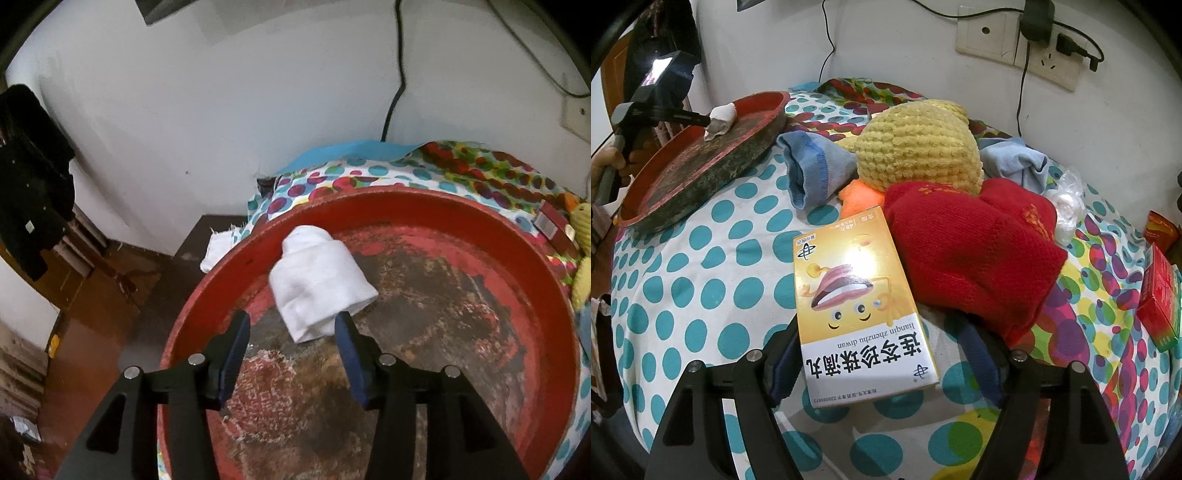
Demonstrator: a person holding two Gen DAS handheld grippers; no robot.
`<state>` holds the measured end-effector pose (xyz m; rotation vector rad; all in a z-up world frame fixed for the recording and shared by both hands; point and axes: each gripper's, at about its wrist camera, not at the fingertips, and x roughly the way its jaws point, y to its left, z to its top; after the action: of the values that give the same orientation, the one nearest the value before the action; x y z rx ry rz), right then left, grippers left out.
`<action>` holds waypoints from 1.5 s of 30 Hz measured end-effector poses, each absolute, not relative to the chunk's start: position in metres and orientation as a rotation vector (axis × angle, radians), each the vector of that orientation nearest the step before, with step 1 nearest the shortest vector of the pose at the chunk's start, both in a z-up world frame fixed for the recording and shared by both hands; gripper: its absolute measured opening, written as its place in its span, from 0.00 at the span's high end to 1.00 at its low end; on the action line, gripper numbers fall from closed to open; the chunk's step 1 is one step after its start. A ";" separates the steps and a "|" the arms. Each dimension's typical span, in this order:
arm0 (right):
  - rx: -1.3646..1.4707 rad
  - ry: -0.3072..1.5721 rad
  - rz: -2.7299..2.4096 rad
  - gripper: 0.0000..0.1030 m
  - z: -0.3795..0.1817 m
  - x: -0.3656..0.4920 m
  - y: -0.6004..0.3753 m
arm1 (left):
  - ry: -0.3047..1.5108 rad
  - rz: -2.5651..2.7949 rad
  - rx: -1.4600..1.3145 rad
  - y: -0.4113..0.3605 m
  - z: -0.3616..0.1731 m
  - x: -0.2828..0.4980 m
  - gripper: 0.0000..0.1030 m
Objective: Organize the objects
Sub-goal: 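Carry the white towel to the red tray and release it with the left gripper, then lift the yellow medicine box with the right gripper toward the red tray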
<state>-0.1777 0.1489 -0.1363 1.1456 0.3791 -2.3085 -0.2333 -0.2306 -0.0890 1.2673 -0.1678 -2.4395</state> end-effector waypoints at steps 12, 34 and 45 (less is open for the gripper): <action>1.146 0.384 -2.312 0.27 -0.138 -0.178 0.151 | -0.112 -2.559 1.249 -0.221 -0.053 -0.159 0.50; 1.223 0.401 -2.438 0.45 -0.127 -0.160 0.127 | 0.021 -2.706 1.243 -0.189 -0.072 -0.013 0.48; 1.208 0.539 -2.630 0.50 -0.108 -0.127 0.083 | 0.137 -2.713 1.216 -0.211 -0.065 -0.006 0.48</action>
<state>-0.1269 0.0832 -0.1082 1.2083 0.5389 -2.6302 -0.0060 -0.2113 -0.0648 1.2160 0.1367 -2.7126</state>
